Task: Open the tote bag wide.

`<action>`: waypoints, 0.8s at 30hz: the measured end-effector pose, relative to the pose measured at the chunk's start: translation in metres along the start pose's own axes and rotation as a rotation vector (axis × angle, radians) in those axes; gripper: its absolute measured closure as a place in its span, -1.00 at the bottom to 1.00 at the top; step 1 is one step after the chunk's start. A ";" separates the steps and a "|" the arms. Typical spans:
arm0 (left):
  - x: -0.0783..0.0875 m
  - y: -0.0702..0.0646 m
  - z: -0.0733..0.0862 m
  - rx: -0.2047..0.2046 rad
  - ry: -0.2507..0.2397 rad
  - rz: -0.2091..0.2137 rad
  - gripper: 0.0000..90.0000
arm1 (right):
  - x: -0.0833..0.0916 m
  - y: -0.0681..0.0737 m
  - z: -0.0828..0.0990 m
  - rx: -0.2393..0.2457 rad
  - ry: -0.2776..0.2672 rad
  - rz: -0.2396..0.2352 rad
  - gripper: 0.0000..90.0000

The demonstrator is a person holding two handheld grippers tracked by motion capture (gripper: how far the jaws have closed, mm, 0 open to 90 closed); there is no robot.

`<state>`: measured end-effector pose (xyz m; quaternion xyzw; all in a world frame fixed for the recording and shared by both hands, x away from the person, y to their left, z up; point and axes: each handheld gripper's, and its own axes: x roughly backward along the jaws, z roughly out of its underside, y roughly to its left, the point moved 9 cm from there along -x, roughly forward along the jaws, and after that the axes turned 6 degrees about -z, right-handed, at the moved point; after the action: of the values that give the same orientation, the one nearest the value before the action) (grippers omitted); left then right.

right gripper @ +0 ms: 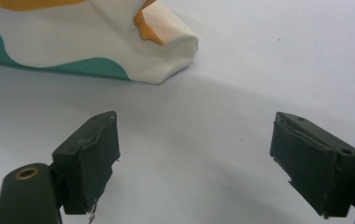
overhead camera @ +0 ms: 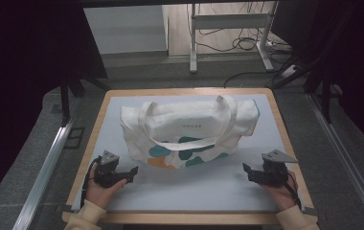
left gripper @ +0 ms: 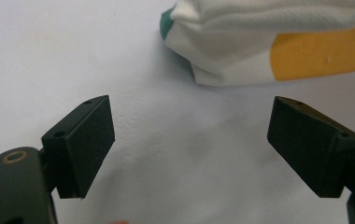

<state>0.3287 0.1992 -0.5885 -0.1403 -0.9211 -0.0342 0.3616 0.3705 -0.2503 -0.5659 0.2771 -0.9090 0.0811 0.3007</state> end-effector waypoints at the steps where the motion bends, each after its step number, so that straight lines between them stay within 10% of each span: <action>1: 0.000 0.001 0.000 -0.001 -0.004 -0.002 -0.67 | 0.000 0.000 0.001 -0.003 0.001 -0.008 -0.61; 24: 0.007 0.002 -0.004 -0.004 -0.028 -0.003 -0.54 | 0.003 -0.001 0.004 -0.052 0.011 -0.019 -0.48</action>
<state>0.3269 0.2022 -0.5808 -0.1402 -0.9261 -0.0346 0.3485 0.3674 -0.2538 -0.5678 0.2772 -0.9065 0.0564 0.3135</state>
